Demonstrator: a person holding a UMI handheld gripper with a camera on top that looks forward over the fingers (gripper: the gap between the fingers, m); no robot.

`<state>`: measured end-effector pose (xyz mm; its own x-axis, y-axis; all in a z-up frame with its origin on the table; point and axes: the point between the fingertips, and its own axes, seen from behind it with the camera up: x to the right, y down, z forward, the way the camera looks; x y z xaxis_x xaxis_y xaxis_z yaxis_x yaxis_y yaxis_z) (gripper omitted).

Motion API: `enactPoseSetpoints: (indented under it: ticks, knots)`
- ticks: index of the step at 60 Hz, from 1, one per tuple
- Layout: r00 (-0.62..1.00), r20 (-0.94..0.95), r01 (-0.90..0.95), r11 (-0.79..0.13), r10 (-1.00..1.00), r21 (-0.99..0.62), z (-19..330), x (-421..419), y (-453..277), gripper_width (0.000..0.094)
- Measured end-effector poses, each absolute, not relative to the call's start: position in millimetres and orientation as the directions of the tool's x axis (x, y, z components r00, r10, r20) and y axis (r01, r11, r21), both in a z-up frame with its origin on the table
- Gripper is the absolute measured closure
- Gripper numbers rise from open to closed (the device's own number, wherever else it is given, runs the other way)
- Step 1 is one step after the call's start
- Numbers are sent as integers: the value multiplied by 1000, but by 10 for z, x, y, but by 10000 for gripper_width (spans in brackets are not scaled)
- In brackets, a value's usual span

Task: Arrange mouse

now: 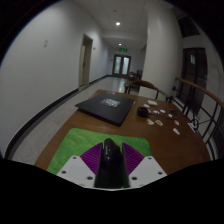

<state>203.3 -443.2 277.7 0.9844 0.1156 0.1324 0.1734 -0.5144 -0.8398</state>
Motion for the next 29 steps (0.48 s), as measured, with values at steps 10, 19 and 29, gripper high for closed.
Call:
enactPoseSetpoints:
  ticks: [10, 19, 29]
  knots:
    - [964, 47, 183, -520, 263, -834, 3084, 2102, -4900, 85]
    - [952, 22, 184, -516, 304, -837, 3671, 2662, -5430, 87]
    - [953, -17, 164, -562, 304, -811, 3708, 3471, -6000, 79]
